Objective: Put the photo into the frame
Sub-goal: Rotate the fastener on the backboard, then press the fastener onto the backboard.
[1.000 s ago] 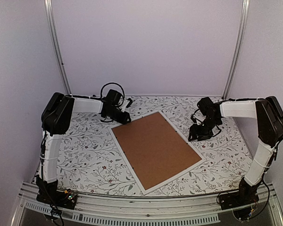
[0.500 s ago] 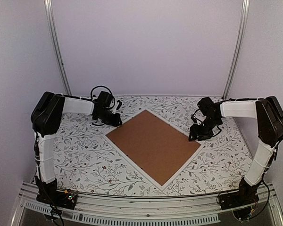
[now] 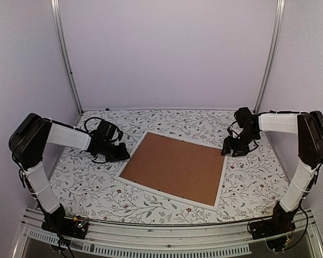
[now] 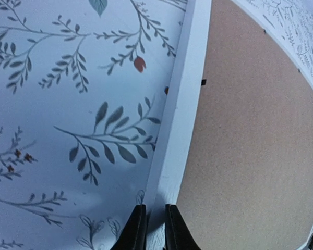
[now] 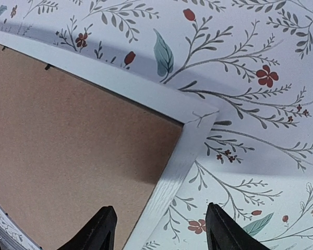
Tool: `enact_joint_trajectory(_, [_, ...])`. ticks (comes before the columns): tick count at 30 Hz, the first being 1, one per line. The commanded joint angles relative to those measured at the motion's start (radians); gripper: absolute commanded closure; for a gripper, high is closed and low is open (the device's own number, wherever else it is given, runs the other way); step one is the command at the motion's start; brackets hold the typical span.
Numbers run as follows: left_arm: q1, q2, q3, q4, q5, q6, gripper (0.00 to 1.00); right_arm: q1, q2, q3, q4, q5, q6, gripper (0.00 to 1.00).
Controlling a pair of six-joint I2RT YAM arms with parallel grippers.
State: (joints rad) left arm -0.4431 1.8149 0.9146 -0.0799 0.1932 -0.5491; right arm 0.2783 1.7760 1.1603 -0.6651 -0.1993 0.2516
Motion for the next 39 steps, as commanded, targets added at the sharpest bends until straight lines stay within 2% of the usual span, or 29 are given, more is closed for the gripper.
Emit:
enact_joint_trajectory(1, [-0.118, 0.011, -0.104, -0.243, -0.026, -0.133, 0.87, -0.003, -0.041, -0.022, 0.013, -0.029, 0.029, 0.38])
enact_joint_trajectory(5, [-0.161, -0.044, -0.109, -0.258, -0.065, -0.177, 0.81, -0.004, -0.034, -0.069, 0.033, -0.017, 0.041, 0.38])
enact_joint_trajectory(11, [-0.166, -0.095, -0.098, -0.272, -0.124, -0.185, 0.73, -0.022, -0.062, -0.124, 0.051, 0.013, 0.059, 0.38])
enact_joint_trajectory(17, [-0.167, -0.098, -0.063, -0.281, -0.153, -0.162, 0.57, -0.059, -0.145, -0.134, 0.046, 0.007, 0.06, 0.41])
enact_joint_trajectory(22, [-0.166, -0.079, -0.029, -0.285, -0.151, -0.146, 0.47, -0.069, -0.145, -0.15, 0.043, 0.008, 0.046, 0.44])
enact_joint_trajectory(28, [-0.167, -0.064, 0.004, -0.293, -0.153, -0.131, 0.43, -0.071, -0.115, -0.161, 0.057, 0.025, 0.037, 0.47])
enact_joint_trajectory(39, [-0.167, -0.05, 0.019, -0.294, -0.152, -0.125, 0.43, -0.072, -0.063, -0.174, 0.079, 0.02, 0.023, 0.5])
